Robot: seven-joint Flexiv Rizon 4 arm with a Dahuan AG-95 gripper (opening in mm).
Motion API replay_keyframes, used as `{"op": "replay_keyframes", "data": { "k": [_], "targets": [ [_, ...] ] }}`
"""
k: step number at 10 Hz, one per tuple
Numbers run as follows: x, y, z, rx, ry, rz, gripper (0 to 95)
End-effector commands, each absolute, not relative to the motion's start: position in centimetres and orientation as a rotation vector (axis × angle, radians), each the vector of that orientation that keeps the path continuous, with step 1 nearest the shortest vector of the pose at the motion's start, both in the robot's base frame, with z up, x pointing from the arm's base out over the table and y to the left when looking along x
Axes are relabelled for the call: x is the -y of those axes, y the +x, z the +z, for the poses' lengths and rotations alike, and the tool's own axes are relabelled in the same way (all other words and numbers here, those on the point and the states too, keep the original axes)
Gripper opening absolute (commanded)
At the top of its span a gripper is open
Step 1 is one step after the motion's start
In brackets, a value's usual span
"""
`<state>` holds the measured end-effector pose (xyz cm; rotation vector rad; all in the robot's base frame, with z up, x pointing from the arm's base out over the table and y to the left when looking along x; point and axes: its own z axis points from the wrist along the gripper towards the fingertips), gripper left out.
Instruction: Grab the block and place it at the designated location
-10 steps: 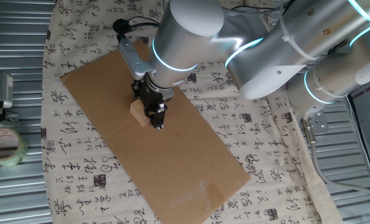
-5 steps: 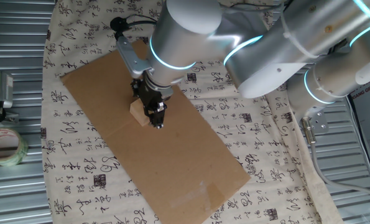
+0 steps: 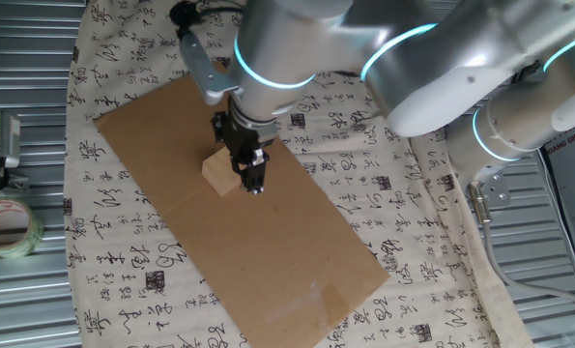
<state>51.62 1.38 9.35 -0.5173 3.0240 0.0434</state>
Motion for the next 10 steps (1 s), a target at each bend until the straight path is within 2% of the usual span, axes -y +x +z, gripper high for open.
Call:
{"op": "replay_keyframes", "data": {
  "k": [1,10],
  "targets": [
    [-1.9,50.9,10.6,-3.030,-0.460,0.065,95.0],
    [-2.5,50.1,11.8,-3.028,-0.441,0.036,95.0]
  ]
}}
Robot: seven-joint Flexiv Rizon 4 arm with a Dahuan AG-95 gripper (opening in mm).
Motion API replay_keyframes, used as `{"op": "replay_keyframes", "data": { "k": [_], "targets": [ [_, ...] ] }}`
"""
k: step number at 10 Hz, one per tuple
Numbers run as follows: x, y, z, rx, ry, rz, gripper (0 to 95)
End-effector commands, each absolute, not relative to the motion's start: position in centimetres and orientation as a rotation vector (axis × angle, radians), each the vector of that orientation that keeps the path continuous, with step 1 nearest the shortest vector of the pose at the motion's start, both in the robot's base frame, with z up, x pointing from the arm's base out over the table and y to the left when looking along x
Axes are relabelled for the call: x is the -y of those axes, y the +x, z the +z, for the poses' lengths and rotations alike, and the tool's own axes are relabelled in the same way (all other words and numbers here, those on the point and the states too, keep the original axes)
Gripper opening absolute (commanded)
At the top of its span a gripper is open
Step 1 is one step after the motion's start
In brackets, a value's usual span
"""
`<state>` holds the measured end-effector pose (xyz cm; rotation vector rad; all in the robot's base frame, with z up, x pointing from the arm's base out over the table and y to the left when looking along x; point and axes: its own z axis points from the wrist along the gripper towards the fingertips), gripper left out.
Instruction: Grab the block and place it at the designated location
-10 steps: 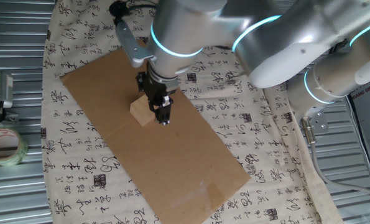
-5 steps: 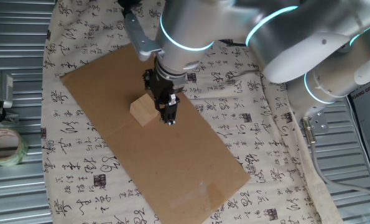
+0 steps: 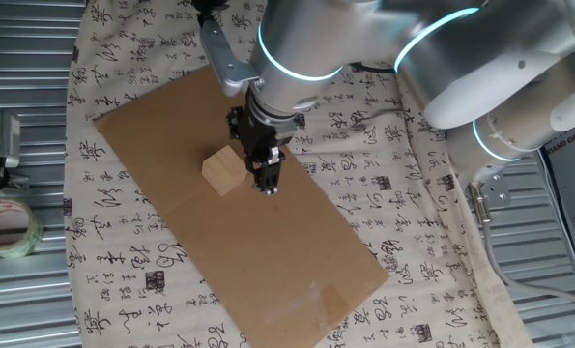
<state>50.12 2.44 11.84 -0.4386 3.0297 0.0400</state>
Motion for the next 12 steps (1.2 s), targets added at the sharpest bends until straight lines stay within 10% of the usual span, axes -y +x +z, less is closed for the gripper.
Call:
{"op": "replay_keyframes", "data": {
  "k": [1,12],
  "targets": [
    [-2.47,50.13,11.82,-3.029,-0.445,0.031,95.0],
    [-2.47,50.12,11.82,-3.014,-0.442,0.035,95.0]
  ]
}}
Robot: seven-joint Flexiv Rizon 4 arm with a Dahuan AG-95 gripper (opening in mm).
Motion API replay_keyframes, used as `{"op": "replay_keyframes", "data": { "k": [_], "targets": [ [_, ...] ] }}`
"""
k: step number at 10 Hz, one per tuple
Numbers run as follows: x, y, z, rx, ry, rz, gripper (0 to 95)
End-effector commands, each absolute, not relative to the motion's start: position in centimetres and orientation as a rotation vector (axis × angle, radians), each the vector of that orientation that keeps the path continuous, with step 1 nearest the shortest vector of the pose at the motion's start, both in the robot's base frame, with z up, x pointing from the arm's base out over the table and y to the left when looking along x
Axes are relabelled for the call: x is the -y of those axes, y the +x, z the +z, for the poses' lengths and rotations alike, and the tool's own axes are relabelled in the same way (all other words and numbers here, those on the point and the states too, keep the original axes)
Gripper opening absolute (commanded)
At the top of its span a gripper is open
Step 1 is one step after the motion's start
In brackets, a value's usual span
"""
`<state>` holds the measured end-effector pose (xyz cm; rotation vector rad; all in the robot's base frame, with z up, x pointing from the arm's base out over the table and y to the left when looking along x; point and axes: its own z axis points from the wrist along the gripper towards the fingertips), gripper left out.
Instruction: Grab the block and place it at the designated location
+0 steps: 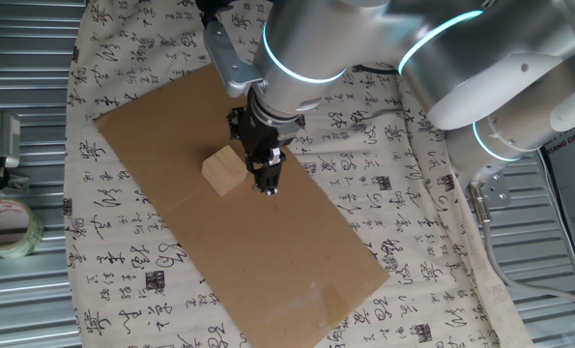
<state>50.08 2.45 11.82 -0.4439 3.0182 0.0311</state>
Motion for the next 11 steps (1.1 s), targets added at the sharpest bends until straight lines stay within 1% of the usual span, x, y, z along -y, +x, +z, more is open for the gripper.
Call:
{"op": "replay_keyframes", "data": {
  "k": [1,10,11],
  "targets": [
    [-2.47,50.12,11.82,-3.013,-0.442,0.034,95.0],
    [-2.47,50.12,11.82,-3.011,-0.444,0.033,95.0],
    [-2.47,50.12,11.82,-3.010,-0.444,0.033,76.0]
  ]
}}
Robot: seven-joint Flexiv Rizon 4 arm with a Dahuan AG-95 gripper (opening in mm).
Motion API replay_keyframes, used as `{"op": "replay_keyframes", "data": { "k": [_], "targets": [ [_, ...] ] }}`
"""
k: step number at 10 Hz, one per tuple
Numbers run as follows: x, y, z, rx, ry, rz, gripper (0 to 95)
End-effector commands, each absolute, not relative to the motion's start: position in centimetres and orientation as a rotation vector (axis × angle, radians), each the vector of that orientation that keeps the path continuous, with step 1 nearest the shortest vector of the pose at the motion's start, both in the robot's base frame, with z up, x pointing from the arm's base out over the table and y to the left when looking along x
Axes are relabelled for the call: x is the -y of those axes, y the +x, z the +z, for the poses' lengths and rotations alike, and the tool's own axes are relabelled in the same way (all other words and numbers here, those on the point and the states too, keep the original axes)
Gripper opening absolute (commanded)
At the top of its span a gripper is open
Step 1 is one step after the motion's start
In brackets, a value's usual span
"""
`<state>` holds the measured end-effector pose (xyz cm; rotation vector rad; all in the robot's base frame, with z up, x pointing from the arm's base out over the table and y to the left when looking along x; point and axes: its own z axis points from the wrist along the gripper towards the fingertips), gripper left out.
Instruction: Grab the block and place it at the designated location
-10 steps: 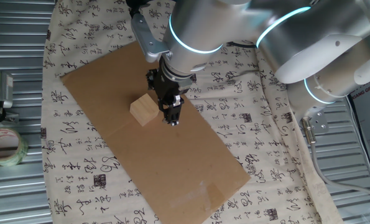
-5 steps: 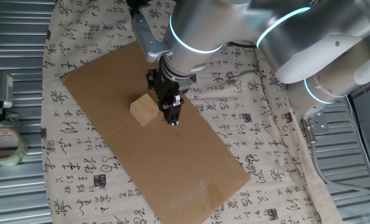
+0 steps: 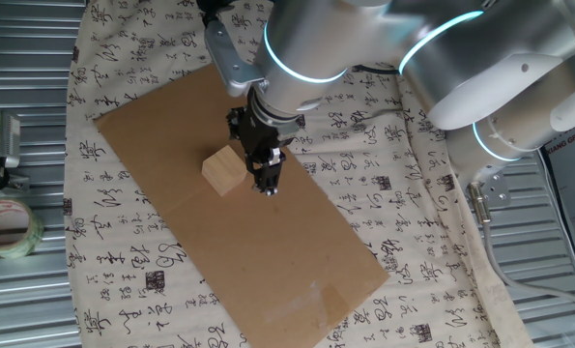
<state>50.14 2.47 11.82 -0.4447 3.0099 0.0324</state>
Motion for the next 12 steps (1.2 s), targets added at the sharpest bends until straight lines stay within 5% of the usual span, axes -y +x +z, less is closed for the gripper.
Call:
{"op": "replay_keyframes", "data": {
  "k": [1,12],
  "targets": [
    [-2.47,50.12,11.82,-3.010,-0.445,0.033,76.0],
    [-2.47,50.12,11.83,-3.001,-0.449,0.036,76.0]
  ]
}}
